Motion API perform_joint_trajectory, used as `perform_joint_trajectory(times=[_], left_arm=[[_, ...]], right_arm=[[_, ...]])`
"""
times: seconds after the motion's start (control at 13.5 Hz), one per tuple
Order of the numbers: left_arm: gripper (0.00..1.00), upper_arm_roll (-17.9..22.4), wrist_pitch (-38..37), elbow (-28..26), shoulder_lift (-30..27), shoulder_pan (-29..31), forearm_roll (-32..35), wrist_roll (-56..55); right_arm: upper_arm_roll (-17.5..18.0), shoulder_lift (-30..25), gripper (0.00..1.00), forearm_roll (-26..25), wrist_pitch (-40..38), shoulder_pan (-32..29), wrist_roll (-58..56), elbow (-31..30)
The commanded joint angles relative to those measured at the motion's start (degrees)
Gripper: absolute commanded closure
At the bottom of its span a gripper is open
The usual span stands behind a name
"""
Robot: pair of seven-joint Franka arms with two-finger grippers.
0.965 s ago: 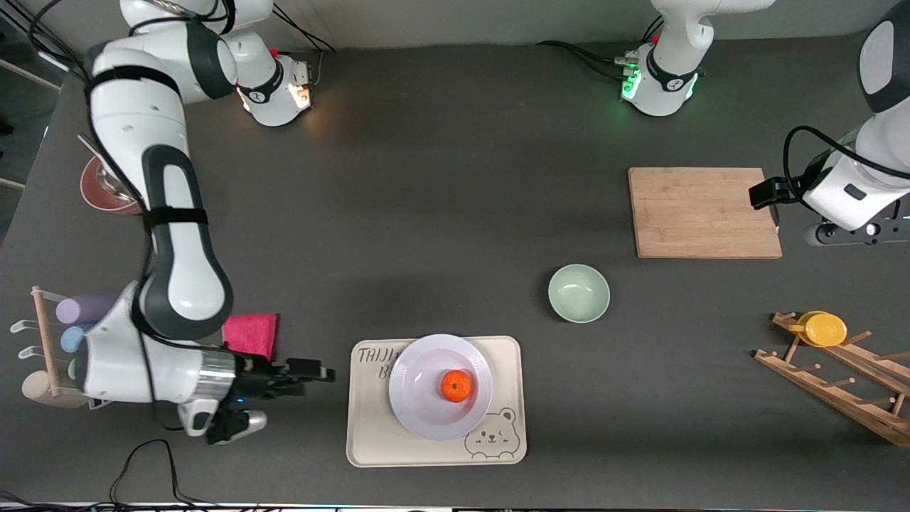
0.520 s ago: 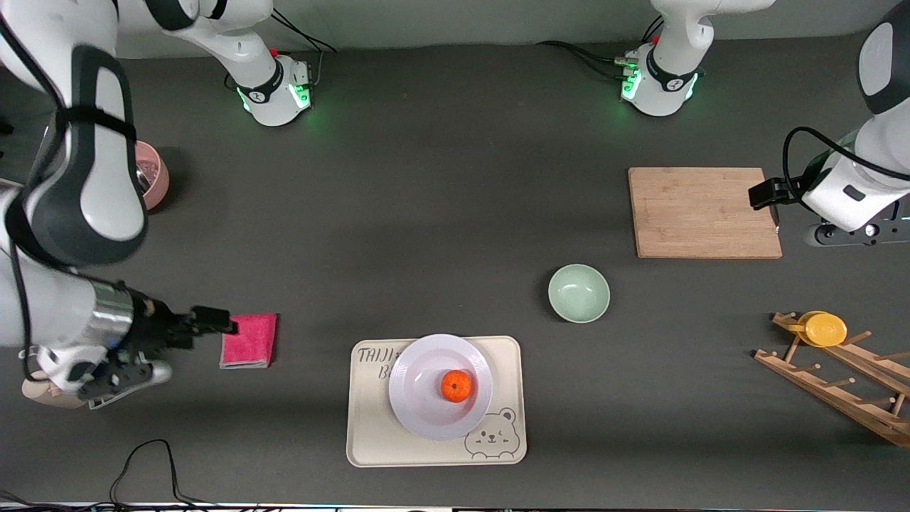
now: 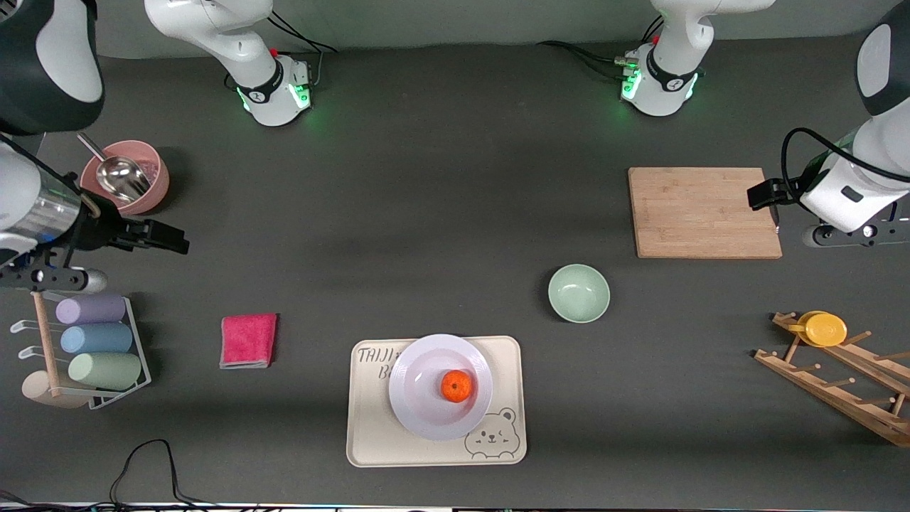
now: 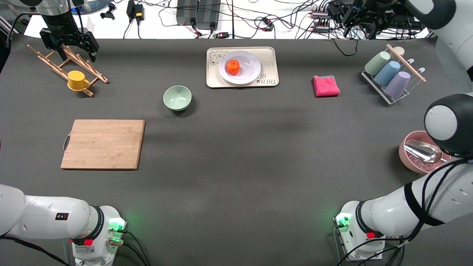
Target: Place orange and plate with both arms
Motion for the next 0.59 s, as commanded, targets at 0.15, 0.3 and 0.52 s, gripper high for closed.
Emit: perform_joint_trajectory(times=[0.15,0.3,0.52], left_arm=[[0.00,0.6,0.4,-1.4,-5.5,-0.8,-0.2,-0.4],[0.00,1.4,0.3,-1.4,-7.1,-0.8,-2.5,-0.5],[0.00,3.6,-0.9,-1.0,-7.2,-0.9,-3.5,0.3]], right_arm=[[-0.2,-13.5,0.00,-3.5,8.6,2.1,2.2,-16.8],[-0.1,-15.8,0.00,-4.1,8.6,2.6,2.1,-19.9],[-0.4,-15.8,0.00,-6.2,6.9,2.4,1.3,-19.5]])
